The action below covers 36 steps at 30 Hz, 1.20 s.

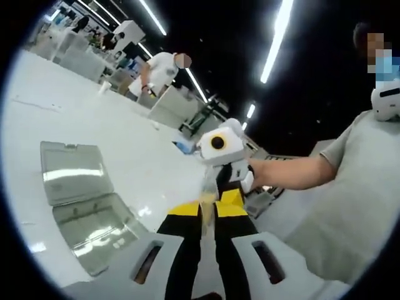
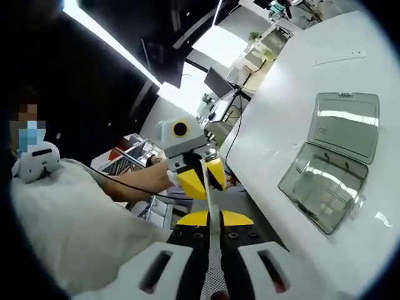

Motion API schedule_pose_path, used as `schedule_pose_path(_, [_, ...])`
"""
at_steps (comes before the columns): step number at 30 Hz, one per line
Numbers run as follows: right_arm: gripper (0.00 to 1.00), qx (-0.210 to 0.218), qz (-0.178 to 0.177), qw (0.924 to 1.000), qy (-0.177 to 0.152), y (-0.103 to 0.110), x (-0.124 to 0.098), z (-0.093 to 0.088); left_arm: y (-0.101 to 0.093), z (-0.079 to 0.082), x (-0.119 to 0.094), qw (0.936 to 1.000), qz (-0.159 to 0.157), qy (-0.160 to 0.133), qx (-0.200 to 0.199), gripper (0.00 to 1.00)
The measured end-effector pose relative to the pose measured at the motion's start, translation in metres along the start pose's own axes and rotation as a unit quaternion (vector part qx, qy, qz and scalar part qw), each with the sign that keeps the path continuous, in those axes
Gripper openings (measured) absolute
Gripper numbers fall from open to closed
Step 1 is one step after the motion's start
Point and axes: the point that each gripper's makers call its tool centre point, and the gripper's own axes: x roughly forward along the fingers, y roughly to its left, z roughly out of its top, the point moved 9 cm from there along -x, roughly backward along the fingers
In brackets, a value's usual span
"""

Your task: Insert the divider into the dual guide fixture by aligning both edges with the guide slots and pushing it downward to the bottom, including one-sided entry, uneven engagement, binding, and posture correction.

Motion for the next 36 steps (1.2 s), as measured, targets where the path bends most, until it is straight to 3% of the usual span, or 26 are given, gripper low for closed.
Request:
schedule_pose_path(9, [0.0,0.011,-0.041,0.9988,0.025,0.001,0.003,0.005,0.004,0.0,-0.006,0.9994,0.027,-0.009,0.019,0.09])
schedule_pose_path(12, [0.0,0.042,-0.055,0.9957,0.062,0.001,0.005,0.002,0.007,0.001,-0.01,0.9985,0.045,-0.014,0.029,0.12])
schedule_pose_path(13, [0.0,0.051,-0.081,0.9941,0.05,-0.003,0.007,0.004,0.007,0.001,-0.012,0.9981,0.05,-0.018,0.032,0.12])
schedule_pose_path(14, [0.0,0.044,-0.075,0.9948,0.055,-0.003,0.008,0.004,0.009,0.002,-0.014,0.9977,0.056,-0.019,0.034,0.12])
schedule_pose_path(17, [0.0,0.092,-0.088,0.9906,0.049,-0.003,0.009,0.006,0.011,0.002,-0.017,0.9964,0.071,-0.021,0.041,0.14])
schedule_pose_path(22, [0.0,0.091,-0.102,0.9898,0.043,-0.007,0.008,0.011,0.015,0.002,-0.023,0.9937,0.096,-0.023,0.053,0.15])
schedule_pose_path(32, [0.0,0.118,-0.182,0.9752,0.045,-0.021,0.002,0.018,0.014,-0.004,-0.029,0.9878,0.127,-0.002,0.09,0.13])
schedule_pose_path(36, [0.0,0.112,-0.204,0.9704,0.064,-0.022,0.003,0.021,0.013,-0.006,-0.031,0.9839,0.144,0.007,0.106,0.13])
